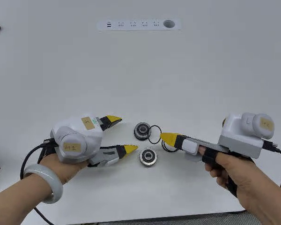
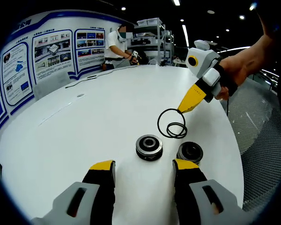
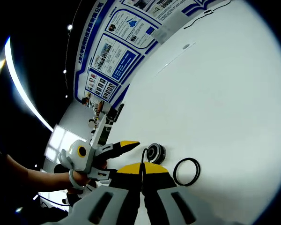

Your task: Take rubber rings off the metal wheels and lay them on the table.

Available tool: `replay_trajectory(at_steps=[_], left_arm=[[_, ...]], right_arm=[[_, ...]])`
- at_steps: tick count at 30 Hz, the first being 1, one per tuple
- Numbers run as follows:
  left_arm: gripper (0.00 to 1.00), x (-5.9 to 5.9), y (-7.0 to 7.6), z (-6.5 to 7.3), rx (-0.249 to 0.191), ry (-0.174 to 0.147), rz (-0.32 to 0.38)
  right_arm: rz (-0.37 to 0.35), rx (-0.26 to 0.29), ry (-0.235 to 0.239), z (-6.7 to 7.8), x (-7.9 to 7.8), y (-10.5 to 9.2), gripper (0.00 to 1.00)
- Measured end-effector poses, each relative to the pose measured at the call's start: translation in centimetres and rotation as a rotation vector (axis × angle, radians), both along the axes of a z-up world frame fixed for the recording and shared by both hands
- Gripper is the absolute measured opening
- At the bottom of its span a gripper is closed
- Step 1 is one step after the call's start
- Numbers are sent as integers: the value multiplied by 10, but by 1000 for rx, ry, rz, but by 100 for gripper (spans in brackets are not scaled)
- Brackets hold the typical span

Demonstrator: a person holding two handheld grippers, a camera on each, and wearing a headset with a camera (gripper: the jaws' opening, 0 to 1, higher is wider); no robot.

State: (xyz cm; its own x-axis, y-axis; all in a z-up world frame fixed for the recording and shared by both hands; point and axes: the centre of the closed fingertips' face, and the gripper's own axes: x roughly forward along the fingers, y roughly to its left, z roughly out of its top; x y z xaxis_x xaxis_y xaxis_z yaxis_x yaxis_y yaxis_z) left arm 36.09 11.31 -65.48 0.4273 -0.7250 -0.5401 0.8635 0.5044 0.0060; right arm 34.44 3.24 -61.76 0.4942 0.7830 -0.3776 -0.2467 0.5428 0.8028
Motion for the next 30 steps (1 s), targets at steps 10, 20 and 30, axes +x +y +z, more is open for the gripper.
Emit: replay_trajectory(at_steps=[10,20,30], left_arm=[[49,0,1,-1,1,2,5],[47,1,-3,1,-4,2,0],[46,3,-5,4,-10,1,1]], right_arm=[[-45,-73,58,-23,-8,-22,2],[-3,-203,6,-31,-8,-30,10],[80,-310,-44,-38,-12,-40,22]])
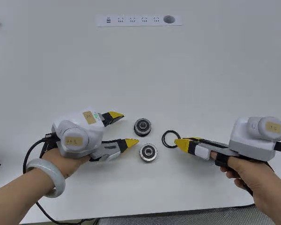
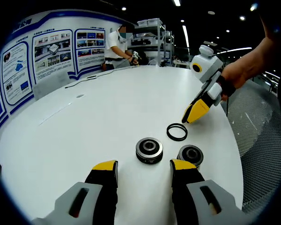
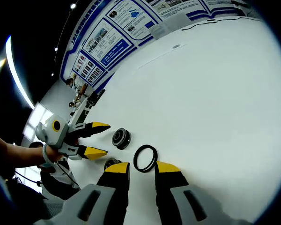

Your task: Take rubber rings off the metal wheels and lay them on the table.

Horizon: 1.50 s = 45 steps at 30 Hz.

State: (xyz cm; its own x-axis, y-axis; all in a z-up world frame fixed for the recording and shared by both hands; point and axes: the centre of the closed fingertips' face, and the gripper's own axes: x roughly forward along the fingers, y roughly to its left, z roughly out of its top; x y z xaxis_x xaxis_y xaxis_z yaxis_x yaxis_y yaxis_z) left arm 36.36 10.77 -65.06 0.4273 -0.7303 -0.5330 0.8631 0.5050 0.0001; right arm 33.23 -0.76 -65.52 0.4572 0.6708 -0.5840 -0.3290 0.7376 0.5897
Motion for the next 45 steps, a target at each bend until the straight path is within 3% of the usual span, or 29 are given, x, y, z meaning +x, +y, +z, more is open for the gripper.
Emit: replay_trajectory(at_steps=[6,22,45], left_arm=[[41,2,-4,4,-15,-2,-2],[28,6,-19,10,-20,-12,-28],[19,7,-33,1,19,-1,-70]], right_arm=[[-17,21,-19,6,10,1,22],[39,63,-42,13,34,37,22],[46,112,-16,12,37,56,20]])
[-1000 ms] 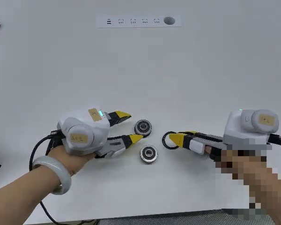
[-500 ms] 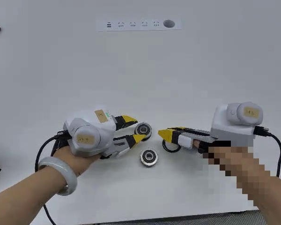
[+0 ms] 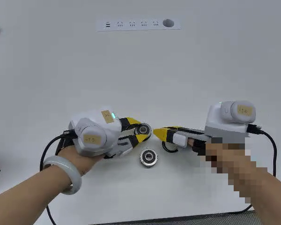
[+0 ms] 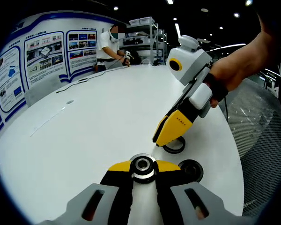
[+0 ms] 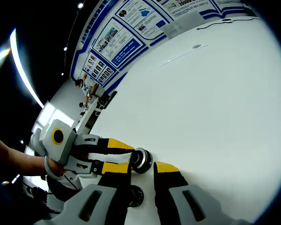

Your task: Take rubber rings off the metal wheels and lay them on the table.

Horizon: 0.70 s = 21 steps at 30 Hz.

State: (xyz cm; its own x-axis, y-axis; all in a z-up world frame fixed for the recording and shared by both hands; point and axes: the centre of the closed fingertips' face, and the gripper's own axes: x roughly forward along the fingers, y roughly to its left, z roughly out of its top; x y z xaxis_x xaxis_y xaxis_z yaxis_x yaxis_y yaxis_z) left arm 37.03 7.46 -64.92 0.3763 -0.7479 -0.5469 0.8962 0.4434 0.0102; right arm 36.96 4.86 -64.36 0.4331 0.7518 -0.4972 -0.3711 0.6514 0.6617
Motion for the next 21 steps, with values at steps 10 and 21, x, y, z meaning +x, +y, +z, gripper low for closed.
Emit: replay_trajectory(at_steps=[10,21], left_arm=[[16,1,-2,-1,5,5,-1],[14,3,-1,0,-3,4,-2]], right_arm=[[-10,31,18,-2,3,6,20],[-10,56,62,-11,8,20,21]])
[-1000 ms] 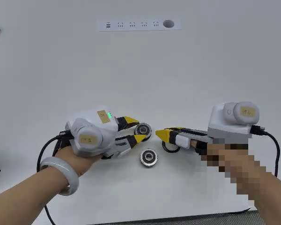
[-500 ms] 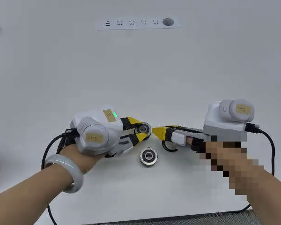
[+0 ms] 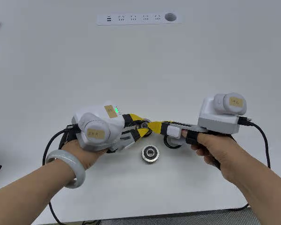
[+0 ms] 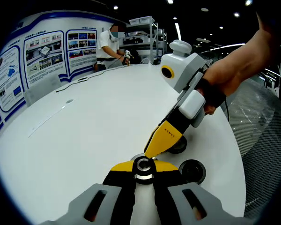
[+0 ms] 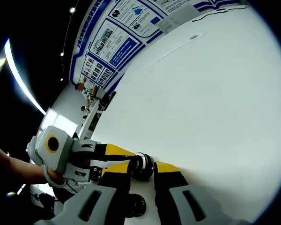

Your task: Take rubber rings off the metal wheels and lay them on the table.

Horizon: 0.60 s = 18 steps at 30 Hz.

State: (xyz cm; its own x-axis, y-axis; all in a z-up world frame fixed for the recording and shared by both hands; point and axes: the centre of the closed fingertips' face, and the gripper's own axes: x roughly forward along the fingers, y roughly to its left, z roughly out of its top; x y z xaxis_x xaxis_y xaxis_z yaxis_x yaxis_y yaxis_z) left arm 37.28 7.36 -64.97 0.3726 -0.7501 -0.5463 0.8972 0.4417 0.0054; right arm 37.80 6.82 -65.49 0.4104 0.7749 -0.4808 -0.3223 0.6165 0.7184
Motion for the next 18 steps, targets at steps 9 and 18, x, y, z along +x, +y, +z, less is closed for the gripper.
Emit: replay_trajectory(at_steps=[9,18], left_arm=[[14,1,1,-1,-6,-3,2],[14,2,2,-3,-6,-4,4]], right_arm=[[-17,41,41,-5,1,5,21],[-6,75,98,-3,-7,1,23]])
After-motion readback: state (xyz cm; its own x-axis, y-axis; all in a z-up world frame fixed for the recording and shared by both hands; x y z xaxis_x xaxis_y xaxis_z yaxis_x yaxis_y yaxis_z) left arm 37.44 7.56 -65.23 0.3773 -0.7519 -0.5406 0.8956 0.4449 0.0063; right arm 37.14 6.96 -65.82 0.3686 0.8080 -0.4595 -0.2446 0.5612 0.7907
